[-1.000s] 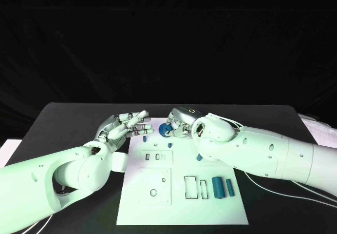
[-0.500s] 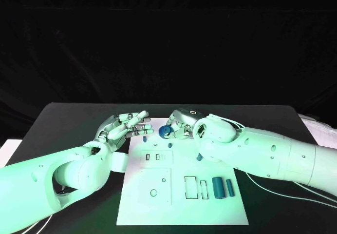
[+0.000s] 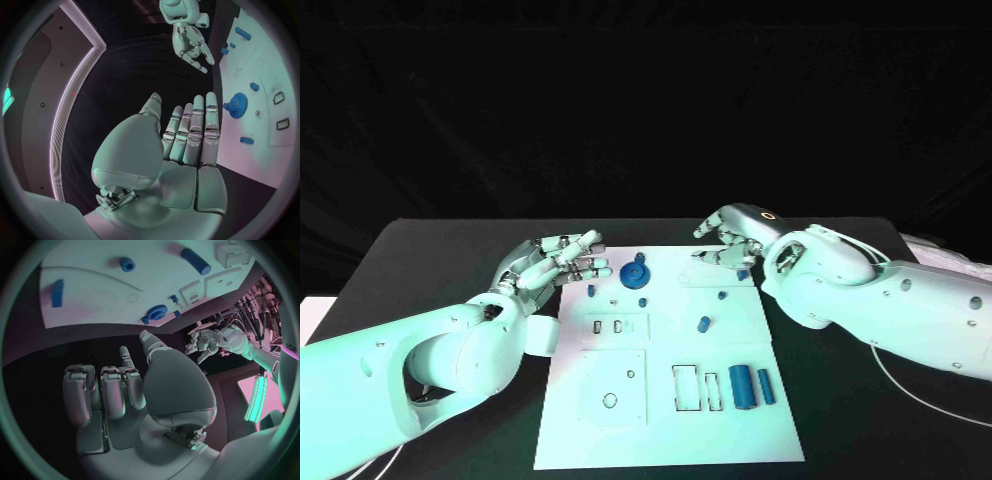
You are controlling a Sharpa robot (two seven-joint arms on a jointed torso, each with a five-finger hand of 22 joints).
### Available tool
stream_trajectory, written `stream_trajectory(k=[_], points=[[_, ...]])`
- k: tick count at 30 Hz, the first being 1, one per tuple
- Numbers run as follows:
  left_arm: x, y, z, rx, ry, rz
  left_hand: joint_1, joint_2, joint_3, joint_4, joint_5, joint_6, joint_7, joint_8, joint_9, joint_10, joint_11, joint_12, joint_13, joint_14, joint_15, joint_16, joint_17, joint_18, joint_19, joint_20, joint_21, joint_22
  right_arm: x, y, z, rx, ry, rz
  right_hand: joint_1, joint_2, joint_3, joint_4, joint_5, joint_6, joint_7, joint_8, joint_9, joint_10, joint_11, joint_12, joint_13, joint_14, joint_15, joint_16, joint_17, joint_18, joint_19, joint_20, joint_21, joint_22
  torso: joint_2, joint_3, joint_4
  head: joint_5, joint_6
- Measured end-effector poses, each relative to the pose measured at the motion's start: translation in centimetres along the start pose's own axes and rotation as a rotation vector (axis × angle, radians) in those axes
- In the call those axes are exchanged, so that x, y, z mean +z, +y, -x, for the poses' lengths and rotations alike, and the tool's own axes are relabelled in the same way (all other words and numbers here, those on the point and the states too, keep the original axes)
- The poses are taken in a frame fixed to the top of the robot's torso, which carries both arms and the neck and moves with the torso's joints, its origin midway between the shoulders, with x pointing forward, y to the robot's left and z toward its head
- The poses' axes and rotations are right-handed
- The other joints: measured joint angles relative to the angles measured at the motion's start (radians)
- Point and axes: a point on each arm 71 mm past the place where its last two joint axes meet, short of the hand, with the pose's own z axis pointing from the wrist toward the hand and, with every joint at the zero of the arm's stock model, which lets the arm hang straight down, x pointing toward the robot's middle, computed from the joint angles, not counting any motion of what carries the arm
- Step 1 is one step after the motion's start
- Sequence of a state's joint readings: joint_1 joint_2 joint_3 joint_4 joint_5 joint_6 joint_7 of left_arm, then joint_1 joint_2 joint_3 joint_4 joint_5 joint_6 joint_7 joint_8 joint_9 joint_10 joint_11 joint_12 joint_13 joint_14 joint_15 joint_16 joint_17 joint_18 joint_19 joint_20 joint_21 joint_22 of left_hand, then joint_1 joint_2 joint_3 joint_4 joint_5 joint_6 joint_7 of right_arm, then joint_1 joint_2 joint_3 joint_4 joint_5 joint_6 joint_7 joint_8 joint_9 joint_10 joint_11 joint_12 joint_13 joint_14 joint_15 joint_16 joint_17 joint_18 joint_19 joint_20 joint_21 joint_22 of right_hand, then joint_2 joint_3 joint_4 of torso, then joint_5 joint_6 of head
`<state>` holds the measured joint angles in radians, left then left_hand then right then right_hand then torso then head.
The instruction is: Assemble the parts on the task board
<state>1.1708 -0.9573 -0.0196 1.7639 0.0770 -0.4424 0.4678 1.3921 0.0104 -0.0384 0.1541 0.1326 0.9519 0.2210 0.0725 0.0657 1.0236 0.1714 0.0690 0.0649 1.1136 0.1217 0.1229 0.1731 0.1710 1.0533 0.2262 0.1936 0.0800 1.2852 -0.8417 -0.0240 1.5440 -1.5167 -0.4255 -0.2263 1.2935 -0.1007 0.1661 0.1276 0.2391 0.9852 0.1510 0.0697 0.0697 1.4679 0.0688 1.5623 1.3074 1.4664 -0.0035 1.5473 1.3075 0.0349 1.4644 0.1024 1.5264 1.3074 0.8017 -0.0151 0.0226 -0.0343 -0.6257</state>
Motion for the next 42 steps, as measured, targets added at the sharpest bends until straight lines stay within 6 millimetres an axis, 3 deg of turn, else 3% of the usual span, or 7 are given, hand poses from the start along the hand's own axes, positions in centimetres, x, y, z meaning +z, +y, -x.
stream_trajectory(k=[3,6,11,17,24,42], points=[[0.0,0.0,0.0,-0.001,0.002,0.000,0.000,0.000,0.000,0.000,0.000,0.000,0.000,0.000,0.000,0.000,0.000,0.000,0.000,0.000,0.000,0.000,0.000,0.000,0.001,-0.001,0.000,0.000,-1.2,-2.2,0.8,0.013,-0.004,-0.013,0.004,-0.005,-0.002,-0.007,-0.013,0.000,0.000,0.000,-0.001,0.000,0.000,-0.003,0.000,0.000,0.000,0.000,0.000,0.000,0.000,0.000,0.000,0.000,-0.002,0.0016,-0.0107,0.002,0.002],[0.1,0.0,0.0,-0.002,0.004,0.000,0.000,0.000,0.000,0.000,0.000,0.000,0.000,0.000,0.000,0.000,0.000,0.000,0.000,0.000,0.000,0.000,0.000,0.000,0.001,-0.001,0.000,0.000,-2.2,-4.0,1.5,0.020,-0.005,-0.020,0.004,-0.005,-0.003,-0.008,-0.019,0.000,0.000,0.000,-0.001,0.000,0.000,-0.004,0.000,0.000,0.000,0.000,0.000,0.000,0.000,0.000,0.000,0.000,-0.004,0.0058,-0.0191,0.002,0.003],[0.3,0.1,0.0,-0.004,0.007,0.000,0.000,0.000,0.000,0.000,0.000,0.000,0.000,0.000,0.000,0.000,0.000,0.000,0.000,0.000,0.000,0.000,0.000,0.000,0.001,-0.001,0.000,0.000,-3.3,-5.7,1.8,0.027,0.009,-0.025,0.009,-0.009,-0.009,-0.013,-0.024,0.000,0.000,0.000,-0.001,0.000,0.000,-0.004,0.000,0.000,0.000,0.000,0.000,0.000,0.000,0.000,0.000,0.000,-0.005,0.0099,-0.0269,0.002,0.007],[0.4,0.2,0.1,-0.003,0.004,0.001,0.000,0.000,0.000,0.000,0.000,0.000,0.000,0.000,0.000,0.000,0.000,0.000,0.000,0.000,0.000,0.000,0.000,0.000,0.001,-0.001,0.000,0.000,-3.8,-7.2,1.2,0.034,0.045,-0.038,0.015,-0.015,-0.013,-0.018,-0.024,0.000,0.000,0.000,-0.002,0.000,0.000,-0.004,0.001,0.000,0.000,0.000,0.000,0.000,0.000,0.000,0.000,0.001,-0.005,0.0128,-0.0282,0.012,0.013],[0.5,0.3,0.3,-0.001,-0.001,0.001,0.000,0.000,-0.003,-0.003,0.000,0.000,0.000,0.000,0.000,0.000,0.000,0.000,0.000,0.000,0.000,0.000,0.001,0.000,0.001,-0.001,0.000,0.000,-3.6,-7.7,0.0,0.047,0.083,-0.038,0.022,-0.017,-0.012,-0.028,-0.024,0.000,0.000,0.000,-0.002,0.000,0.000,-0.004,0.001,0.000,0.000,0.000,0.000,0.001,0.000,0.000,0.000,0.001,-0.004,0.0174,-0.0258,0.015,0.011],[0.6,0.3,0.2,-0.001,0.000,0.002,0.000,0.000,-0.003,-0.003,0.000,0.000,0.000,0.000,0.000,0.000,0.000,0.000,0.000,0.000,0.000,0.000,0.001,0.000,0.001,-0.001,0.000,-0.001,-2.3,-7.6,-2.4,0.057,0.123,-0.039,0.079,0.023,0.033,-0.083,-0.030,0.003,0.004,0.000,-0.001,0.000,0.000,-0.004,0.000,0.000,0.000,0.000,0.000,0.002,0.000,0.000,0.000,0.000,-0.004,0.0179,-0.0249,0.023,0.001]])
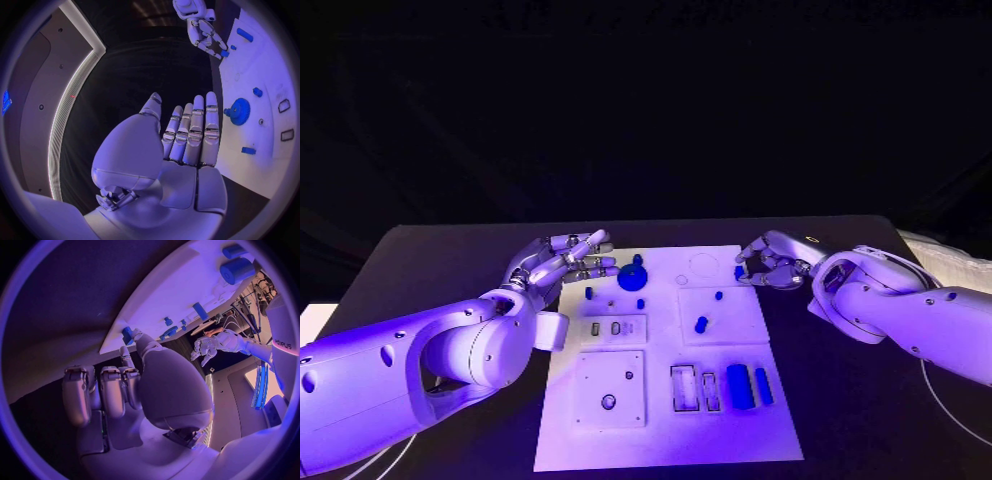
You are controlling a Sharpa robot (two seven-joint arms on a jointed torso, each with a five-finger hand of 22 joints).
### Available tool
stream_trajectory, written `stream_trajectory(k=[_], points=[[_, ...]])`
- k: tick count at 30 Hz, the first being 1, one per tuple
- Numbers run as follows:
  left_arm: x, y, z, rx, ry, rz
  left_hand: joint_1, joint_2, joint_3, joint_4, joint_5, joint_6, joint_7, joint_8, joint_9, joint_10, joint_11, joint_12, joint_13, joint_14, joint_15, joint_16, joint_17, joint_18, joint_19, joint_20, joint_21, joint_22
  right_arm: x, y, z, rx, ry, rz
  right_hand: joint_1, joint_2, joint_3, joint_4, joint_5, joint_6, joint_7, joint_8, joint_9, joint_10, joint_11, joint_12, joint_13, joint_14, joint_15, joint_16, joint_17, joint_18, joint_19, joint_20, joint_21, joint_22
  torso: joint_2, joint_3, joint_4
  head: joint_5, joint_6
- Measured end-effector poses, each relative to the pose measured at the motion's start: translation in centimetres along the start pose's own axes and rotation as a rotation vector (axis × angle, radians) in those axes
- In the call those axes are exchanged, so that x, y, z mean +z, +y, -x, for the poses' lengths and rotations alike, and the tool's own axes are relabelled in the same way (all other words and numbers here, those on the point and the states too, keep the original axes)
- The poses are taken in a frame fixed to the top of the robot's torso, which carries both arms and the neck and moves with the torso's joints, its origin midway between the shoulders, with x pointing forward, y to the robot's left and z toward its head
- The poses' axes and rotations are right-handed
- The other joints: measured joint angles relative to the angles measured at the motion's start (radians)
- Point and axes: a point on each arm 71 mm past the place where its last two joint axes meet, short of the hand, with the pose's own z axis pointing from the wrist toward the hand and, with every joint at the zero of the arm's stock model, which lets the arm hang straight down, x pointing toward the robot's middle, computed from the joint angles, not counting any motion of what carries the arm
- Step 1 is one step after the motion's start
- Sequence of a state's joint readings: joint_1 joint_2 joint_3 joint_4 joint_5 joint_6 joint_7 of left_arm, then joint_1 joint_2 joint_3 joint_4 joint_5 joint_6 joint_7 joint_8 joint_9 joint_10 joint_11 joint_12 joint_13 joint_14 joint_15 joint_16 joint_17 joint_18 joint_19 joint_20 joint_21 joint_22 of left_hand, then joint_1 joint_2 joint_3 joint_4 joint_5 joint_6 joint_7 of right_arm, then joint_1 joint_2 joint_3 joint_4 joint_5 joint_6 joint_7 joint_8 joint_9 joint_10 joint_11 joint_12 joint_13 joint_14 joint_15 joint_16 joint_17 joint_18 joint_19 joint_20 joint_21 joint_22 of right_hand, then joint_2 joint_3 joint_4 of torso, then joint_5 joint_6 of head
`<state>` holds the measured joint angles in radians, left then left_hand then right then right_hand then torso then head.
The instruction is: Assemble the parts on the task board
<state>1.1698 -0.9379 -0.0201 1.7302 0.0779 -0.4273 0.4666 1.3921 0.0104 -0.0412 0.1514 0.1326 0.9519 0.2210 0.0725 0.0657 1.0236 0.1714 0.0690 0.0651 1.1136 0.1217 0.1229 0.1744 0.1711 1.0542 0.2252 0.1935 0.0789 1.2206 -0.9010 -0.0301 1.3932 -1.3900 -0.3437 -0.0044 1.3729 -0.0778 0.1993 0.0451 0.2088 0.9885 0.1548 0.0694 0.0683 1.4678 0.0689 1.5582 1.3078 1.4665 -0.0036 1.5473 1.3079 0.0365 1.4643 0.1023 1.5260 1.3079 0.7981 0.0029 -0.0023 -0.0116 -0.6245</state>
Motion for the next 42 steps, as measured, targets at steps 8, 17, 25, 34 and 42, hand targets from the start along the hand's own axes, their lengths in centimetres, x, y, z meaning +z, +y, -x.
stream_trajectory(k=[8,17,25,34,42], points=[[0.0,0.0,0.0,0.000,0.000,0.000,0.000,0.000,0.000,0.000,0.000,0.000,0.000,0.000,0.000,0.000,0.000,0.000,0.000,0.000,0.000,0.000,0.000,0.000,0.004,0.004,0.000,0.000,0.6,0.0,-0.3,-0.002,0.001,-0.006,0.009,0.009,0.013,-0.013,0.000,0.006,0.002,0.000,0.000,0.000,0.000,0.000,0.000,0.000,0.000,0.000,0.000,0.000,0.000,0.000,0.000,0.000,0.000,0.0007,-0.0002,0.000,-0.002],[0.0,0.0,0.0,0.000,0.001,0.002,0.000,0.000,0.000,0.000,0.000,0.000,0.000,0.000,0.000,0.000,0.000,0.000,0.000,0.000,0.000,-0.004,0.001,0.000,0.004,0.004,0.000,0.000,0.9,0.1,-0.6,-0.001,0.010,-0.005,0.009,0.009,0.039,-0.030,-0.004,0.059,-0.012,0.012,0.006,-0.004,-0.004,0.005,0.000,-0.001,-0.006,0.000,0.000,0.000,0.000,0.000,0.000,0.000,-0.001,0.0007,-0.0007,0.002,-0.003],[0.0,0.0,0.0,0.000,0.001,0.002,0.000,0.000,0.000,0.000,0.000,0.000,0.000,0.000,0.000,0.000,0.000,0.000,0.000,0.000,0.000,-0.004,0.001,0.000,0.004,0.004,0.000,0.000,0.9,0.1,-0.7,-0.001,0.017,-0.006,0.003,0.015,0.055,-0.041,-0.004,0.095,-0.027,0.022,0.011,-0.001,-0.016,0.006,0.000,-0.002,-0.016,0.000,0.000,0.001,0.003,-0.011,0.000,0.000,-0.001,0.0012,-0.0011,0.001,-0.005],[0.0,0.0,0.0,0.000,0.000,0.003,0.000,0.000,0.000,0.000,0.000,0.000,0.000,0.000,0.000,0.000,0.000,0.000,0.000,0.000,0.000,-0.004,0.000,0.000,0.004,0.004,0.000,0.000,0.9,0.1,-0.6,-0.002,0.018,-0.008,-0.002,0.020,0.063,-0.049,-0.006,0.125,-0.039,0.034,0.015,-0.002,-0.030,0.006,0.000,-0.002,-0.024,0.000,0.000,0.001,0.003,-0.018,0.000,0.000,-0.001,0.0012,-0.0009,-0.003,-0.009],[0.0,0.0,0.0,0.000,0.000,0.004,0.004,0.004,0.000,0.000,0.000,0.000,0.000,0.000,0.000,0.000,0.000,0.000,0.000,0.000,0.000,-0.004,0.001,0.000,0.004,0.004,0.000,0.000,0.6,1.2,-0.6,0.020,0.003,0.005,-0.017,0.035,0.090,-0.056,-0.033,0.132,-0.046,0.039,0.016,-0.002,-0.038,0.006,0.000,-0.002,-0.031,0.000,0.000,0.001,0.002,-0.031,0.000,0.000,-0.001,0.0018,-0.0009,-0.003,-0.011]])
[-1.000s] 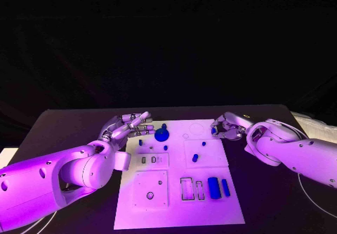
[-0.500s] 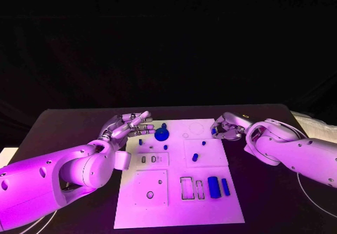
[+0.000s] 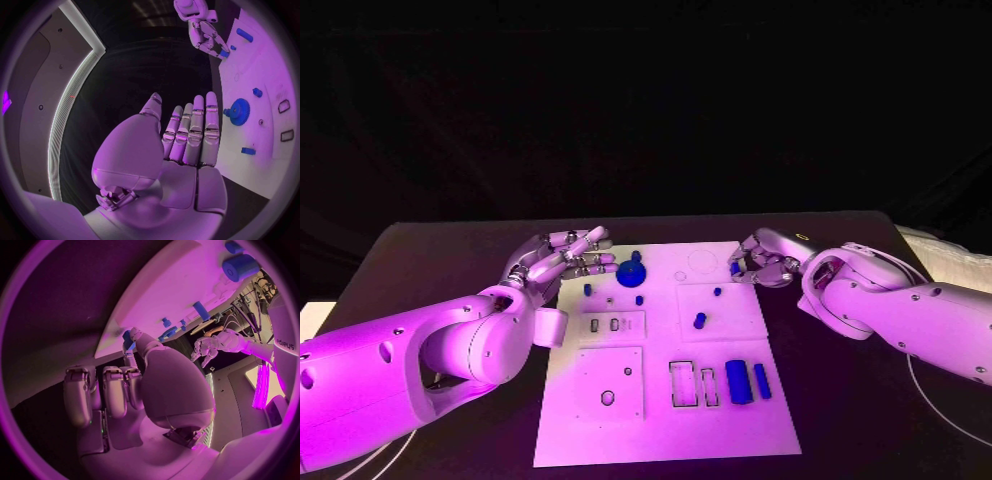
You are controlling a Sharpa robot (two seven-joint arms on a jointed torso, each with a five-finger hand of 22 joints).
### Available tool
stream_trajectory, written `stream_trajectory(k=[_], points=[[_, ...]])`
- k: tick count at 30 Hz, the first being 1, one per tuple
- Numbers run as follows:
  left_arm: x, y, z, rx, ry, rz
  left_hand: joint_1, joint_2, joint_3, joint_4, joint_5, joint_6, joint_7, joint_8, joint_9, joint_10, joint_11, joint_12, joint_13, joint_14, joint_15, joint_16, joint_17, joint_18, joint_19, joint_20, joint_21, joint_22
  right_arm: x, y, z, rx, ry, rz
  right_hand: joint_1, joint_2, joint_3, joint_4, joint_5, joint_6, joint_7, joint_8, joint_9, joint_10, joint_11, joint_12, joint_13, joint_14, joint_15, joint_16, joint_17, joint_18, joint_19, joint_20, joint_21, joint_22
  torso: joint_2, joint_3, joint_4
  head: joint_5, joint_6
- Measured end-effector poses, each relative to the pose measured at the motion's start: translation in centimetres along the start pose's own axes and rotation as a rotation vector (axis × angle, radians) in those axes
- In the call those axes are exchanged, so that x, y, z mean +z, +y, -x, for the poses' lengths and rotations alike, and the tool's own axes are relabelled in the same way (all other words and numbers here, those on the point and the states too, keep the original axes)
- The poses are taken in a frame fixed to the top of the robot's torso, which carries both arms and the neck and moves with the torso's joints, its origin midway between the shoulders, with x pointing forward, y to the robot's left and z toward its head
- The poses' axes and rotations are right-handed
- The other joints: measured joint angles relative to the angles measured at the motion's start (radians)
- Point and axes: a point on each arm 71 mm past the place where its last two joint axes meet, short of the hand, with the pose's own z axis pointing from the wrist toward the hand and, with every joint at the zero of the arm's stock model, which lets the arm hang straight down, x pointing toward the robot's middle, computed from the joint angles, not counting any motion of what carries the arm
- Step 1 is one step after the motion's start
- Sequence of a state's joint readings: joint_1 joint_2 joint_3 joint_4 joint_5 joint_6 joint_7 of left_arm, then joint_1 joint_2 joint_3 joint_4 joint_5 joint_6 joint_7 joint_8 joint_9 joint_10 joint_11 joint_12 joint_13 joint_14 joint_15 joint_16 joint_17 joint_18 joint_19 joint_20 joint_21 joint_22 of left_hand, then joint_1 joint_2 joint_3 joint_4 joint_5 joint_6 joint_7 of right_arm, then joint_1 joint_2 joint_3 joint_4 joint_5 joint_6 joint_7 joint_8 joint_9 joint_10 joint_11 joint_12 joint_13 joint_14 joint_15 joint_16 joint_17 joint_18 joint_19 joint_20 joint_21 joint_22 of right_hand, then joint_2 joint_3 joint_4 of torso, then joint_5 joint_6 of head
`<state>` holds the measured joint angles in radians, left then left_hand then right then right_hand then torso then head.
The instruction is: Assemble the parts on the task board
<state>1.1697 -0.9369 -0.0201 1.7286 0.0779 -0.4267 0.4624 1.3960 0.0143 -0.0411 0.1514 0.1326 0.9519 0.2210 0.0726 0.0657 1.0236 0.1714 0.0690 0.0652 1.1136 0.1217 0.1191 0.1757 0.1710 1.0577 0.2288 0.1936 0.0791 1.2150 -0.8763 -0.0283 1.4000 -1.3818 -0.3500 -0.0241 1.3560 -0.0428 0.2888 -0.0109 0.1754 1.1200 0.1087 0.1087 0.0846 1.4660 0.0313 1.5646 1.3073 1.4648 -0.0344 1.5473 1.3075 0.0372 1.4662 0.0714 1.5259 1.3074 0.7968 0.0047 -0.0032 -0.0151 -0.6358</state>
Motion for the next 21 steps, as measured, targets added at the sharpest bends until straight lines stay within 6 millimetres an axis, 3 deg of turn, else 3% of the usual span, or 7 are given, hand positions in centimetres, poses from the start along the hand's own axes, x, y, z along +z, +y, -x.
stream_trajectory(k=[4,9,16,21], points=[[0.0,0.0,0.0,0.000,-0.001,0.000,0.000,0.000,0.000,0.000,0.000,0.000,0.000,0.000,0.000,0.000,0.000,0.000,0.000,0.000,0.000,0.000,0.000,0.000,0.000,0.000,0.000,0.000,-0.1,1.5,0.8,0.028,-0.021,0.015,-0.005,0.006,0.016,-0.005,-0.006,0.000,0.000,0.000,0.000,0.000,0.000,-0.010,0.000,0.000,0.000,0.000,0.000,0.000,0.000,0.000,0.000,0.000,-0.001,-0.0001,0.0000,0.000,-0.001],[0.1,0.0,0.3,0.004,-0.009,0.000,0.000,0.000,0.000,0.000,0.000,0.000,0.000,0.000,0.000,0.000,0.000,0.000,0.000,0.000,0.000,0.000,0.000,0.000,0.004,-0.004,-0.004,0.000,0.5,5.0,1.7,0.088,-0.031,0.028,-0.006,0.017,0.028,-0.016,-0.016,-0.002,-0.002,0.000,0.000,0.000,0.000,-0.044,0.001,0.000,0.000,0.000,0.000,0.000,0.000,0.000,0.000,0.000,-0.002,-0.0017,0.0001,-0.001,-0.001],[0.2,0.1,0.7,0.008,-0.018,-0.001,0.000,0.000,0.000,0.000,0.000,0.000,0.000,0.000,0.000,0.000,0.000,0.000,0.000,0.000,0.000,0.000,0.000,0.000,0.004,-0.004,-0.004,0.000,1.6,10.6,-0.6,0.147,0.028,0.054,-0.015,0.026,0.031,-0.014,-0.023,-0.005,-0.004,-0.006,-0.001,0.000,0.000,-0.049,0.001,0.000,0.000,0.000,0.000,0.000,0.000,0.000,0.000,0.001,-0.002,-0.0030,0.0018,0.010,-0.009],[0.3,0.1,0.8,0.010,-0.021,-0.002,0.000,0.000,0.000,0.000,0.000,0.000,0.000,0.000,0.000,0.000,0.000,0.000,0.000,0.000,0.000,0.000,0.001,0.000,0.004,-0.004,-0.004,0.000,2.0,14.0,-3.6,0.150,0.087,0.072,-0.017,0.027,0.031,-0.014,-0.025,-0.008,-0.003,-0.009,-0.001,0.000,0.000,-0.061,0.001,0.000,0.000,0.000,0.000,0.000,0.000,0.000,0.000,0.001,-0.002,-0.0047,0.0041,0.024,-0.020]])
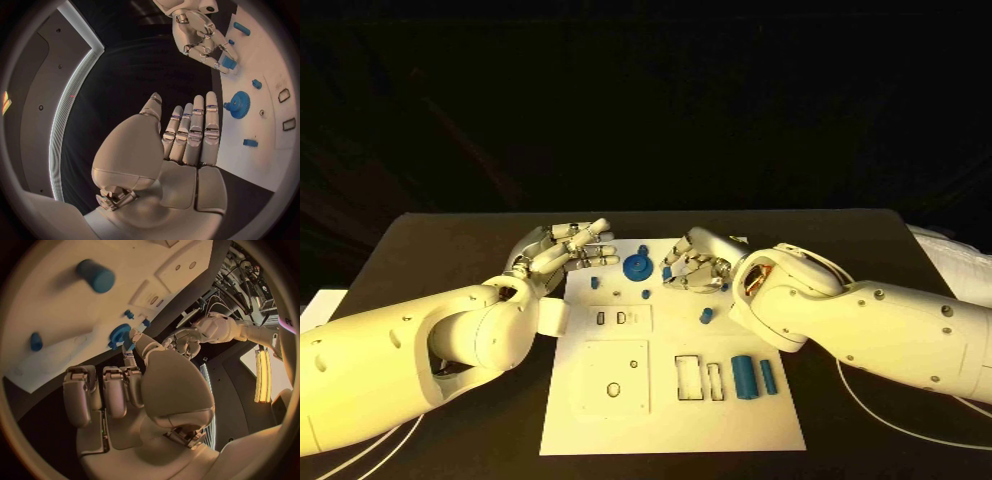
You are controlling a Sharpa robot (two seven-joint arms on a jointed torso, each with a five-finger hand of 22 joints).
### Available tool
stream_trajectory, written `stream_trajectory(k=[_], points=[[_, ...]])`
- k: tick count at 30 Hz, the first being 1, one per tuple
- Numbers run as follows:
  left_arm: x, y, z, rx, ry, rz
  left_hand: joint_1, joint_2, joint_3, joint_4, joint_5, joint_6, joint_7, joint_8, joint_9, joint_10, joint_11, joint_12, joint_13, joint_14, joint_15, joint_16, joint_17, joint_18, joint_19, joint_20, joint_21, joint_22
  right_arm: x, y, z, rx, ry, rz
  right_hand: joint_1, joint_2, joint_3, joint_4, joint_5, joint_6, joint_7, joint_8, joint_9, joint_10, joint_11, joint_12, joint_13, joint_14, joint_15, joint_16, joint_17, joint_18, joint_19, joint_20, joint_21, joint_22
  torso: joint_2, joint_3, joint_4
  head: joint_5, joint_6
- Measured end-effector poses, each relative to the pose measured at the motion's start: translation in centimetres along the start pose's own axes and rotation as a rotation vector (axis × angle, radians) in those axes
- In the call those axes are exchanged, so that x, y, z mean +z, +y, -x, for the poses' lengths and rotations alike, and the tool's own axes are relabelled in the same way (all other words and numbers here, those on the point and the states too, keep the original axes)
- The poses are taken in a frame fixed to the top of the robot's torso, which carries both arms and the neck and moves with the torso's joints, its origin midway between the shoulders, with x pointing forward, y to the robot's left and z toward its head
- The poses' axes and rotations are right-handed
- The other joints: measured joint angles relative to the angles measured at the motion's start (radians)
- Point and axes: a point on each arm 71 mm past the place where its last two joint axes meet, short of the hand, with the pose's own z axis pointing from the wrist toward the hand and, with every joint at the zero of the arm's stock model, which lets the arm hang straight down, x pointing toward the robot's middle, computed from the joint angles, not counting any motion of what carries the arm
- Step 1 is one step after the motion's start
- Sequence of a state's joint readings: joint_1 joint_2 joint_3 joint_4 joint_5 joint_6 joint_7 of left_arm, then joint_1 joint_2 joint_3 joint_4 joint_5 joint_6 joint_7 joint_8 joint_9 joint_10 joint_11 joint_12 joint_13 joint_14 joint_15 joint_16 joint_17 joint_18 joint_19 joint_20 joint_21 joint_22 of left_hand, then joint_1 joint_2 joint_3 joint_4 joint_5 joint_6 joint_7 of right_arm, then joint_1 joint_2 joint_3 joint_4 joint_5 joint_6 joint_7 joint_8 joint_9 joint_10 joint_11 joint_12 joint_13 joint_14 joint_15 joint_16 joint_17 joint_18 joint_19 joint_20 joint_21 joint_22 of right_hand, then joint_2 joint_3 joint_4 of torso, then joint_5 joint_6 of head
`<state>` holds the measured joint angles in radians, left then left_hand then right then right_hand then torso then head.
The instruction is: Assemble the parts on the task board
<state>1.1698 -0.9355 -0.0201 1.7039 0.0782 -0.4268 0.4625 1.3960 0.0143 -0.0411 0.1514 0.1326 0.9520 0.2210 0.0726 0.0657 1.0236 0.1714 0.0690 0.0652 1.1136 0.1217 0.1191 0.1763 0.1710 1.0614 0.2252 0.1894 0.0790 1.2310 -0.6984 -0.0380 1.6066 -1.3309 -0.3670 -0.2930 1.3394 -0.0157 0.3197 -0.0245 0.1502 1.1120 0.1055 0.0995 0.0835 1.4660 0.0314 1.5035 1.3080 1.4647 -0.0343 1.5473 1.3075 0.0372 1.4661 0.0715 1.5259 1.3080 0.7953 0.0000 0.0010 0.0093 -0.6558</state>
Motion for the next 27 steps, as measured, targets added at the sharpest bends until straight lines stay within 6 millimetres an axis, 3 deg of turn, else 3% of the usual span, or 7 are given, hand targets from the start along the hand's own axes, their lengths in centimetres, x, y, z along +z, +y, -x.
stream_trajectory(k=[8,27], points=[[0.0,0.0,0.3,0.003,-0.008,-0.001,0.000,0.000,0.000,0.000,0.000,0.000,0.000,0.000,0.000,0.000,0.000,0.000,0.000,0.000,0.000,0.000,0.000,0.000,0.000,0.000,0.000,-0.001,0.3,2.2,-3.6,-0.047,0.055,0.014,-0.011,-0.006,0.001,0.001,-0.001,-0.002,0.001,-0.004,-0.001,0.000,0.000,0.000,0.000,0.000,0.000,0.000,0.001,0.000,0.000,0.000,0.000,0.000,0.000,-0.0008,-0.0001,0.021,-0.011],[0.1,0.0,0.4,0.002,-0.011,-0.001,0.000,0.000,0.000,0.000,0.000,0.000,0.000,0.000,0.000,0.000,0.000,0.000,0.000,0.000,0.000,0.000,0.000,0.000,0.000,0.000,0.000,-0.001,0.8,4.5,-6.3,-0.089,0.091,0.049,-0.016,-0.011,0.001,0.001,0.009,-0.002,0.007,-0.009,-0.002,0.000,0.000,0.000,0.000,0.000,0.000,0.000,0.000,0.000,0.000,0.000,0.000,0.000,0.001,0.0016,-0.0013,0.035,-0.023]])
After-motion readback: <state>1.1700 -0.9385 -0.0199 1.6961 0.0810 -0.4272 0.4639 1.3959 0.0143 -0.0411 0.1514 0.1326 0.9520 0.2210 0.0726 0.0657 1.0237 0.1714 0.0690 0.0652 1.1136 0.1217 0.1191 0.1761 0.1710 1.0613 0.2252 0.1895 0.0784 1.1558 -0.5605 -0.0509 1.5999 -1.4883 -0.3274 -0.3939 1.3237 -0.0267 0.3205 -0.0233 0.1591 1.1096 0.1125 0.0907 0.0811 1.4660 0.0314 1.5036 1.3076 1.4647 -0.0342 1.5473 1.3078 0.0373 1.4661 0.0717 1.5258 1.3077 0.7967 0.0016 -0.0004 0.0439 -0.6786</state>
